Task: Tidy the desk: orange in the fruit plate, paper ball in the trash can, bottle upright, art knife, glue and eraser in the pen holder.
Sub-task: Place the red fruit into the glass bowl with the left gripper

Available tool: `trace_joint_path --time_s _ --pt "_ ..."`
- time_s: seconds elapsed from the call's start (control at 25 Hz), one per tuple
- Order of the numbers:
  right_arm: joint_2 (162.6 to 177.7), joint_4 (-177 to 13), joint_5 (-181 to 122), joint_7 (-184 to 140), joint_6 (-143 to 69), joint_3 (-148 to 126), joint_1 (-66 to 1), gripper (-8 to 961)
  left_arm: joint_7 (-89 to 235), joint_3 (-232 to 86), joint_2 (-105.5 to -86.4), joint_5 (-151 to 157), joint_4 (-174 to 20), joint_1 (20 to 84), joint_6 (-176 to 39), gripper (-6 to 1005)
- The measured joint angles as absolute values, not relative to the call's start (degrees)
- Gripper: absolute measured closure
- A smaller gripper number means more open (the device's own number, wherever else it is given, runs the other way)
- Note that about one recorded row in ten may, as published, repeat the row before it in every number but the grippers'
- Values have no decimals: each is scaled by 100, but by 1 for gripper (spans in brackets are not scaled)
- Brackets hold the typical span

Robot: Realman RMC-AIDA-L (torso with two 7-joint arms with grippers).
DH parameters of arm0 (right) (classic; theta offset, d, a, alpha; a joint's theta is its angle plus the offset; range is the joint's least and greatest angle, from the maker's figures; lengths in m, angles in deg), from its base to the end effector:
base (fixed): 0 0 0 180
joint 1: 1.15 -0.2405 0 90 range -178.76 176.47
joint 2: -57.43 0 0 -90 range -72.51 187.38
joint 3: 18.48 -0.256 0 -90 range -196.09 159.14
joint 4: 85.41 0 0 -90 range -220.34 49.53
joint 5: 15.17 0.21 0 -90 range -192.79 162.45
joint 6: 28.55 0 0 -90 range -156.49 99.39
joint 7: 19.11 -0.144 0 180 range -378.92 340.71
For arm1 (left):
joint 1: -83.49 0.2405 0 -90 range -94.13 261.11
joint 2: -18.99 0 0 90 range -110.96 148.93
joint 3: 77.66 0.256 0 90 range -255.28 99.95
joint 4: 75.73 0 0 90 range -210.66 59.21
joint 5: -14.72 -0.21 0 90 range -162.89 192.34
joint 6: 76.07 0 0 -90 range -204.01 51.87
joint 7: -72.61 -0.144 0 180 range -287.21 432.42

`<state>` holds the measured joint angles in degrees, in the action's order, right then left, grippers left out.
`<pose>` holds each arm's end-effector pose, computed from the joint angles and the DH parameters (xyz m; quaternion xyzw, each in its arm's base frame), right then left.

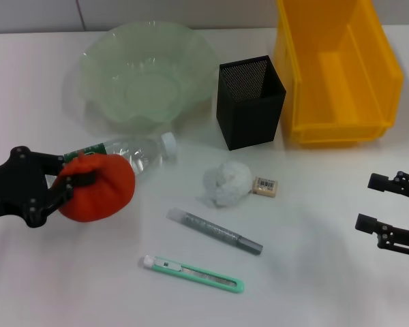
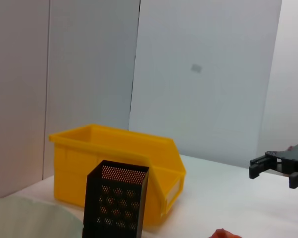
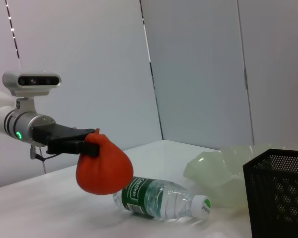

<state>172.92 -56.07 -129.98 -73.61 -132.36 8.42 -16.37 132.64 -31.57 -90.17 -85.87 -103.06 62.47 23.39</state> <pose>0.3366 0.2253 0.0283 -0.9164 0.1687 0.3073 0.1932 -0.3138 0.2725 0.0441 -0.9375 -0.1350 -0.2871 0.1431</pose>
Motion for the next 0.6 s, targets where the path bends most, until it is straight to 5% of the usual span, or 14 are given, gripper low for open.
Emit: trace_joint_path --time_s 0.6 --pt "17292 -5628 -13021 -7360 -13222 840 -1677 198 13272 -3607 -9405 -8580 -10305 5909 2087 946"
